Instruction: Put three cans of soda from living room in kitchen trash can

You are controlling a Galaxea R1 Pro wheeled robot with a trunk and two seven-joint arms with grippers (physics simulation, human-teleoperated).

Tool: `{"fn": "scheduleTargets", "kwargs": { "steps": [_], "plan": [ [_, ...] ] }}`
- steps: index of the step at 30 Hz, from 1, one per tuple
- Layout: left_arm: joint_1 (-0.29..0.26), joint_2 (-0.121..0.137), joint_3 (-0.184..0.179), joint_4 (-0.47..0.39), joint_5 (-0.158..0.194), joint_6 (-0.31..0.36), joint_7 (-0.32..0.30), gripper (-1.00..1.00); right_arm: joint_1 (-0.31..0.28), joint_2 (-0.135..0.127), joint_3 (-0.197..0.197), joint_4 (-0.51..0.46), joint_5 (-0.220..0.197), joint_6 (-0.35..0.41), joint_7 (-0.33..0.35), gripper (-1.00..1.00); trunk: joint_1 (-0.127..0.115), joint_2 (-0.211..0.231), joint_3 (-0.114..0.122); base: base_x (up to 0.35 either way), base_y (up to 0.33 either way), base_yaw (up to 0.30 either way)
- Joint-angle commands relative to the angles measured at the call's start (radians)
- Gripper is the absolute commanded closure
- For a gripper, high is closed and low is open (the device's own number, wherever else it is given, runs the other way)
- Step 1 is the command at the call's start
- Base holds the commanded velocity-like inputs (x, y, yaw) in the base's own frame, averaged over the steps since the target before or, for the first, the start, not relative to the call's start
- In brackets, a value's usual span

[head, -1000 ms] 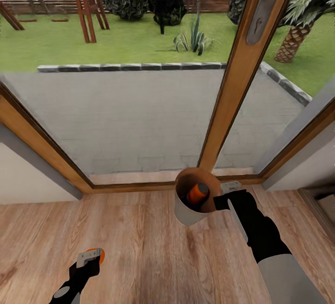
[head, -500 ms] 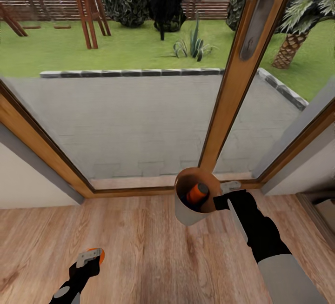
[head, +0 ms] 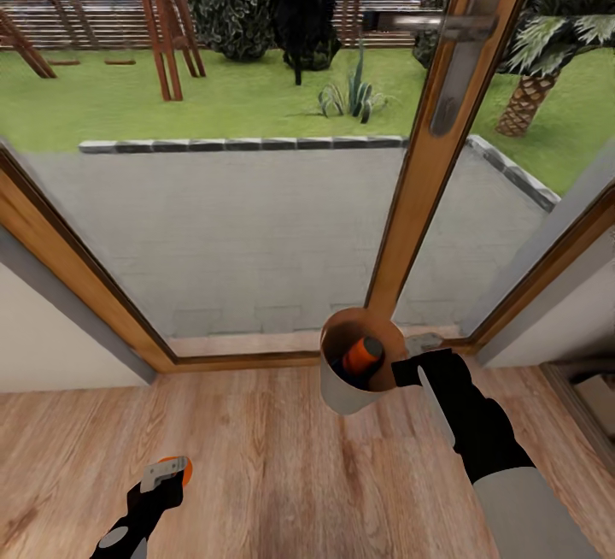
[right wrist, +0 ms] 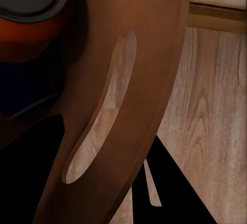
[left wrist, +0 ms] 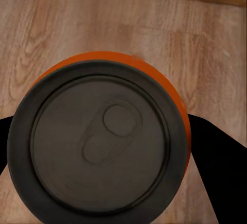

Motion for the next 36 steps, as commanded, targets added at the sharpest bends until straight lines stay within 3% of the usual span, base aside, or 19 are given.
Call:
{"fn": "scheduleTargets", "kwargs": {
  "steps": [1,5,12,15,16,20,24,29,31,36],
  "plan": [
    [0.000,0.000,0.000,0.000,-0.001,0.000,0.000,1.00,0.000,0.000,0.001,0.000,-0.014,-0.001,0.006,1.00,-0.004,0.007,0.005,0.000,0.000,0.000],
    [0.000,0.000,0.000,-0.005,0.000,-0.001,-0.002,1.00,0.000,0.000,0.001,0.000,-0.014,-0.001,0.006,1.00,-0.008,0.014,0.014,0.000,0.000,0.000],
    [0.000,0.001,0.004,-0.127,0.003,-0.001,-0.011,1.00,0.000,0.002,0.002,0.012,-0.013,-0.002,0.005,1.00,-0.008,0.014,0.016,0.000,0.000,0.000],
    [0.000,0.001,0.006,-0.151,0.005,0.005,-0.067,1.00,0.000,0.002,0.002,0.040,-0.014,-0.004,0.005,1.00,-0.008,0.014,0.016,0.000,0.000,0.000],
    [0.000,0.001,0.009,-0.157,0.008,0.032,-0.169,1.00,0.000,0.003,0.003,0.065,-0.014,-0.006,0.005,1.00,-0.008,0.014,0.016,0.000,0.000,0.000],
    [0.000,0.009,0.025,-0.175,0.009,0.137,-0.369,1.00,0.000,0.005,0.015,0.108,-0.014,-0.009,0.004,1.00,-0.008,0.014,0.016,0.000,0.000,0.000],
    [0.000,0.033,0.091,-0.273,0.010,0.310,-0.579,1.00,0.000,0.010,0.070,0.181,-0.014,-0.046,0.002,1.00,-0.008,0.014,0.016,0.000,0.000,0.000],
    [0.000,0.036,0.100,-0.333,0.010,0.415,-0.688,1.00,0.000,0.019,0.081,0.231,-0.014,-0.068,0.002,1.00,-0.008,0.014,0.016,0.000,0.000,0.000],
    [0.000,0.037,0.102,-0.391,0.011,0.512,-0.773,1.00,0.000,0.034,0.083,0.284,-0.014,-0.112,0.002,1.00,-0.008,0.014,0.016,0.000,0.000,0.000],
    [0.000,0.037,0.101,-0.471,0.011,0.641,-0.883,1.00,0.000,0.044,0.086,0.325,-0.014,-0.134,0.002,1.00,-0.008,0.014,0.016,0.000,0.000,0.000]
  ]
}}
